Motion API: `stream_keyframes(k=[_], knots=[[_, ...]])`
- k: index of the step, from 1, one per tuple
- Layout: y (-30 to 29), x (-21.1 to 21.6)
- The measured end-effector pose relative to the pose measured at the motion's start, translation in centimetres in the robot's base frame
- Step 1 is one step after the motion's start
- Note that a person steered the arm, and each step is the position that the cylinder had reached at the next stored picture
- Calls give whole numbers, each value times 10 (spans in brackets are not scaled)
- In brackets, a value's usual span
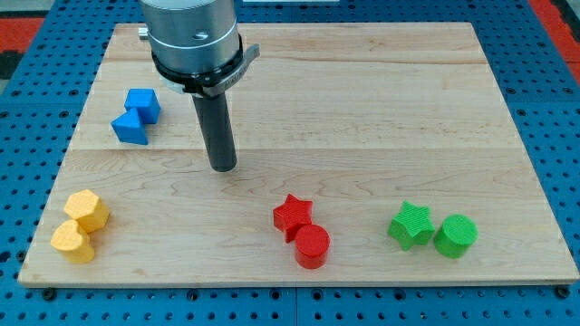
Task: Move the triangle slightly to the left
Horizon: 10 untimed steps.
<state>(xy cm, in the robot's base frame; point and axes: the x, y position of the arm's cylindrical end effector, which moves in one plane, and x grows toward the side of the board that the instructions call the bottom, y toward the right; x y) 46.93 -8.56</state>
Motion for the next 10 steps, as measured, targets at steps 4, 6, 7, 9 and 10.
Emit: stream_keyframes(k=[4,6,7,9,10], knots=[[0,-1],[-38,7],[-44,8],[-62,8],[-68,8]])
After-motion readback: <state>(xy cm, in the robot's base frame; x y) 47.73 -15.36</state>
